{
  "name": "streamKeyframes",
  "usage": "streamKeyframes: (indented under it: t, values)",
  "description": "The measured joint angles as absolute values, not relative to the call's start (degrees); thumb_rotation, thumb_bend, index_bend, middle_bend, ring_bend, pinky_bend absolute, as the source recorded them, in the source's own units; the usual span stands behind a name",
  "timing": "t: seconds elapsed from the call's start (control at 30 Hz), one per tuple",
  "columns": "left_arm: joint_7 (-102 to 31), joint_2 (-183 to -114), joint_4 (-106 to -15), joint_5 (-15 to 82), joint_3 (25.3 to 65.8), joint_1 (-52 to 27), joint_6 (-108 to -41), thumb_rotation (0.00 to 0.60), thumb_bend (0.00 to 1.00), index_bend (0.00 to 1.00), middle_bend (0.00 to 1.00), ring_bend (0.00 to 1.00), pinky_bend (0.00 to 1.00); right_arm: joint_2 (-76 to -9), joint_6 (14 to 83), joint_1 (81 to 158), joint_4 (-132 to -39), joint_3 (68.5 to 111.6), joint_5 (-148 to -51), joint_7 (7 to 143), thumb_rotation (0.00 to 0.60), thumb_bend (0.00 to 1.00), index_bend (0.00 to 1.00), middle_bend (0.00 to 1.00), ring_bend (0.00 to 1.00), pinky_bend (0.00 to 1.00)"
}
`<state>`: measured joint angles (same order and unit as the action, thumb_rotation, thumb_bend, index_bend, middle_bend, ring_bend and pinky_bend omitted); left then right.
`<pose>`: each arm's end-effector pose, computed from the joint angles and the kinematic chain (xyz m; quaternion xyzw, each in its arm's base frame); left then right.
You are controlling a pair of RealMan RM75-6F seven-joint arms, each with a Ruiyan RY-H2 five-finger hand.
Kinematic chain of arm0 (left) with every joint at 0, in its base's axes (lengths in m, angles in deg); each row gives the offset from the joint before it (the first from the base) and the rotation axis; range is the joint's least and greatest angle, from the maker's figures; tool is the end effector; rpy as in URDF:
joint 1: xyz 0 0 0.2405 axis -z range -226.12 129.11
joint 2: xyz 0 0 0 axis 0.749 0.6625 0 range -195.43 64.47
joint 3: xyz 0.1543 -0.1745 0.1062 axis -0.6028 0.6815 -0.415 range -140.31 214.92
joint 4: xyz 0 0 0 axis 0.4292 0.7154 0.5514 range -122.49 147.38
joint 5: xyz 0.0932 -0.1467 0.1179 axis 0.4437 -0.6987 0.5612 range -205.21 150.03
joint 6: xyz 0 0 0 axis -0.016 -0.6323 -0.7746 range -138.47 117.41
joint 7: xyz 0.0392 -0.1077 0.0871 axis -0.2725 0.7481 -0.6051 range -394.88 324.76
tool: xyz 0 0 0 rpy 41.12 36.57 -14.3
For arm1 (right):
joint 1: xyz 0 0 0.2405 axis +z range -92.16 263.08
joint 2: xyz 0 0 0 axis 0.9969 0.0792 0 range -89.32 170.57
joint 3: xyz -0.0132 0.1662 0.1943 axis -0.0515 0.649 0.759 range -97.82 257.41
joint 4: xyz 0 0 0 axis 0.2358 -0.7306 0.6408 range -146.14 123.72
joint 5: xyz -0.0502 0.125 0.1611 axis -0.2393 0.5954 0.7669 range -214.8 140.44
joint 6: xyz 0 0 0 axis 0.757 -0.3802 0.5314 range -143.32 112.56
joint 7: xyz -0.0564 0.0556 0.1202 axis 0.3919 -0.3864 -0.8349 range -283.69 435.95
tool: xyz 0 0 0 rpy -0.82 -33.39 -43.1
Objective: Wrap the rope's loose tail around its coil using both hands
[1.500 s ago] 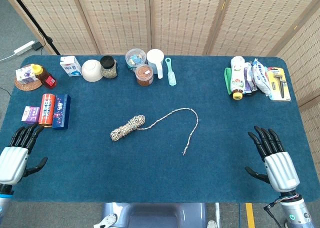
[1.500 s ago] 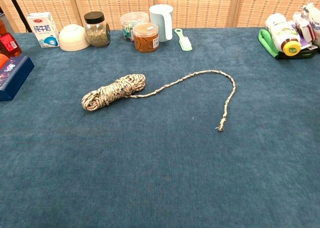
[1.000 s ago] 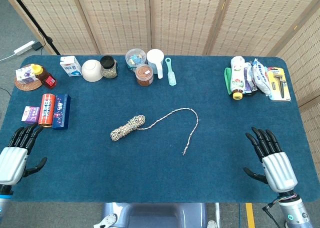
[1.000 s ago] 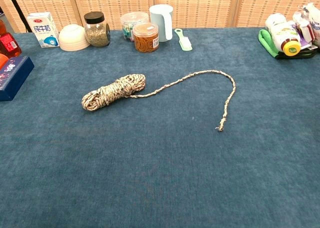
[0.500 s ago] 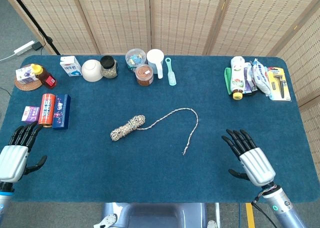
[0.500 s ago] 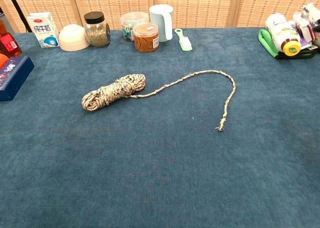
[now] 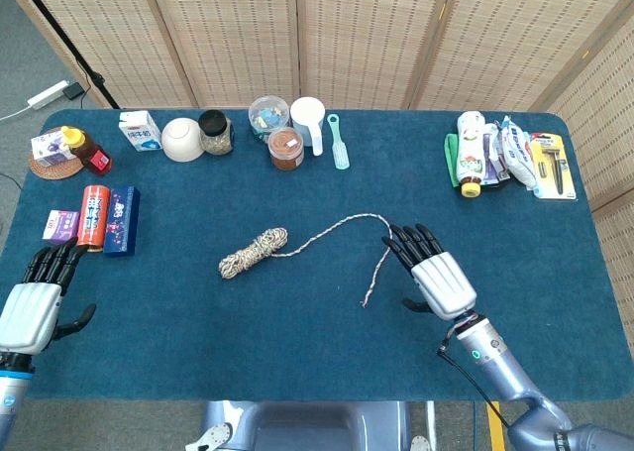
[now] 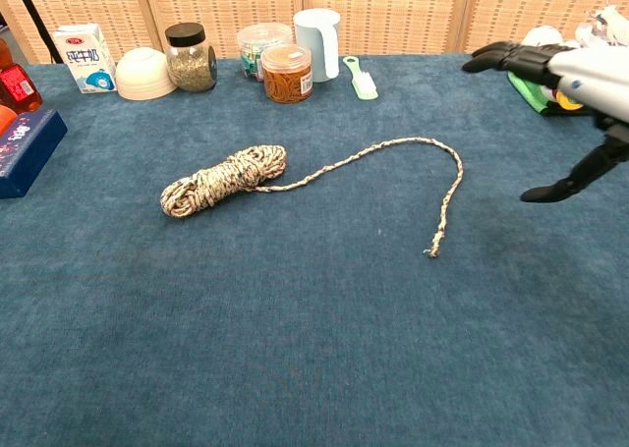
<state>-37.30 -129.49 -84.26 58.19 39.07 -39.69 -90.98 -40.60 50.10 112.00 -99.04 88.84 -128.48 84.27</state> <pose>-0.2887 0.1953 0.1394 -0.6232 -0.4052 -0.3885 0.5445 -0.1896 -0.2866 0.0378 0.7323 -0.3102 0.4459 0.4106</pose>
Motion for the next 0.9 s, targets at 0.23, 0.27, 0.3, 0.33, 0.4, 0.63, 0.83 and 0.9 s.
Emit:
streamKeyframes:
  t: [0.23, 0.27, 0.3, 0.33, 0.4, 0.63, 0.83, 0.9]
  values:
    - [-37.71, -129.6, -84.15, 57.59, 39.15, -39.41, -90.31, 0.6, 0.28, 0.0, 0.0, 0.0, 0.02, -47.58, 47.16, 115.68, -94.05, 90.31, -125.47, 88.65, 0.6, 0.0, 0.0, 0.0, 0.0, 0.0]
    - [-37.88, -129.68, -84.11, 57.39, 39.2, -39.34, -90.18, 0.6, 0.28, 0.0, 0.0, 0.0, 0.02, -48.45, 46.92, 116.05, -93.53, 90.43, -125.09, 89.21, 0.6, 0.0, 0.0, 0.0, 0.0, 0.0]
    - [-38.0, -129.75, -84.08, 57.23, 39.24, -39.29, -90.06, 0.6, 0.28, 0.0, 0.0, 0.0, 0.02, -49.31, 46.71, 116.38, -93.05, 90.54, -124.67, 89.78, 0.6, 0.0, 0.0, 0.0, 0.0, 0.0]
    - [-38.14, -129.81, -84.05, 57.05, 39.29, -39.23, -89.93, 0.6, 0.28, 0.0, 0.0, 0.0, 0.02, -50.44, 46.43, 116.77, -92.54, 90.69, -124.0, 90.44, 0.6, 0.0, 0.0, 0.0, 0.0, 0.0]
    - [-38.45, -129.99, -84.0, 56.62, 39.39, -39.08, -89.55, 0.6, 0.28, 0.0, 0.0, 0.0, 0.02, -52.17, 46.07, 117.23, -91.93, 90.92, -122.8, 91.45, 0.6, 0.0, 0.0, 0.0, 0.0, 0.0]
    - [-39.44, -130.48, -83.79, 55.4, 39.71, -38.66, -88.7, 0.6, 0.28, 0.0, 0.0, 0.0, 0.02, -58.59, 44.57, 119.13, -89.24, 91.11, -118.98, 96.49, 0.6, 0.0, 0.0, 0.0, 0.0, 0.0]
    - [-39.4, -130.46, -83.75, 54.89, 39.93, -38.58, -88.61, 0.6, 0.28, 0.0, 0.0, 0.0, 0.02, -61.67, 43.51, 120.53, -86.96, 91.14, -116.69, 98.1, 0.6, 0.0, 0.0, 0.0, 0.0, 0.0]
    - [-39.43, -130.48, -83.72, 54.76, 39.95, -38.5, -88.42, 0.6, 0.28, 0.0, 0.0, 0.0, 0.02, -62.1, 43.47, 120.84, -86.58, 91.11, -116.48, 98.31, 0.6, 0.0, 0.0, 0.0, 0.0, 0.0]
